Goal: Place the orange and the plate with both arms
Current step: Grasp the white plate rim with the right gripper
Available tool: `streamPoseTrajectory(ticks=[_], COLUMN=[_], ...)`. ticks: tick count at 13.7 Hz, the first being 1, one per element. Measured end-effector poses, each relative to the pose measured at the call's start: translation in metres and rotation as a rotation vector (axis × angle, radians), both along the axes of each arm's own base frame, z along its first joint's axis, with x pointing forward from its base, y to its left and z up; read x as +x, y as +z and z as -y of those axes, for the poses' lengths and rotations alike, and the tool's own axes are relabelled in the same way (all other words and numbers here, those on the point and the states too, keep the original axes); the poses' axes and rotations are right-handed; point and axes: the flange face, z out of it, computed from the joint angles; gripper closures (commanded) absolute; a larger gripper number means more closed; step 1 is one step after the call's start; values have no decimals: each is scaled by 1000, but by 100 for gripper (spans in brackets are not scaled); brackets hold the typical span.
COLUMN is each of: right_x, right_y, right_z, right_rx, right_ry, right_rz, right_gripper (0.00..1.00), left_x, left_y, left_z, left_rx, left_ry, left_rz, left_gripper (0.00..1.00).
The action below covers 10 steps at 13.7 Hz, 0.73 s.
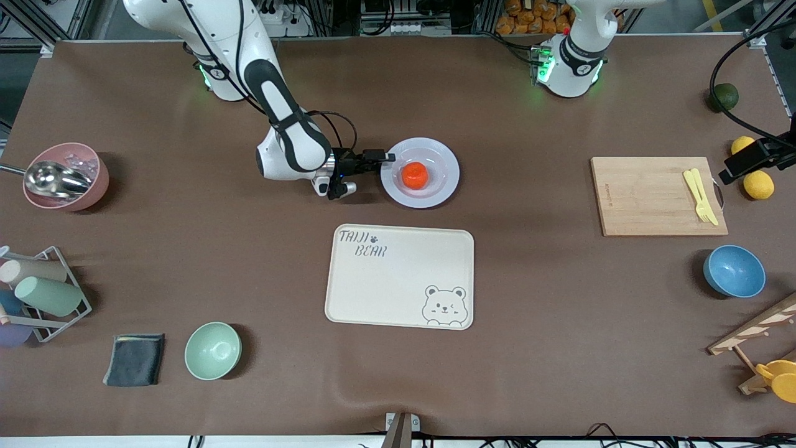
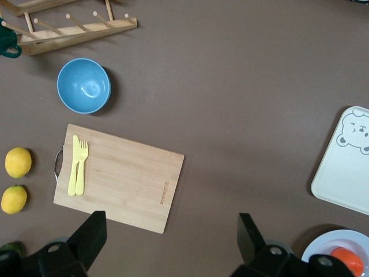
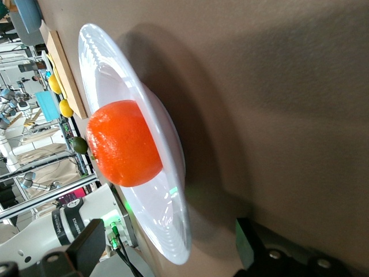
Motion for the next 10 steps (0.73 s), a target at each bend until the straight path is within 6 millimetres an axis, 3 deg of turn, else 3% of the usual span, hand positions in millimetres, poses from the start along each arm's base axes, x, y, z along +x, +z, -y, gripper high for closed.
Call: streamPoseTrajectory(ticks=[5, 10], right_x=[-24, -14], right_y=[1, 6], right_z=[-27, -31], right_rx=[20, 32], right_ry=[-8, -23], right_rz=[-15, 3], right_gripper=[0, 0], left_x=[-10, -19], left_y=[8, 16], left_z=[6, 7], left_rx=[-1, -2], left_ry=[-9, -12], left_rz=[-17, -26], left_gripper=[0, 0])
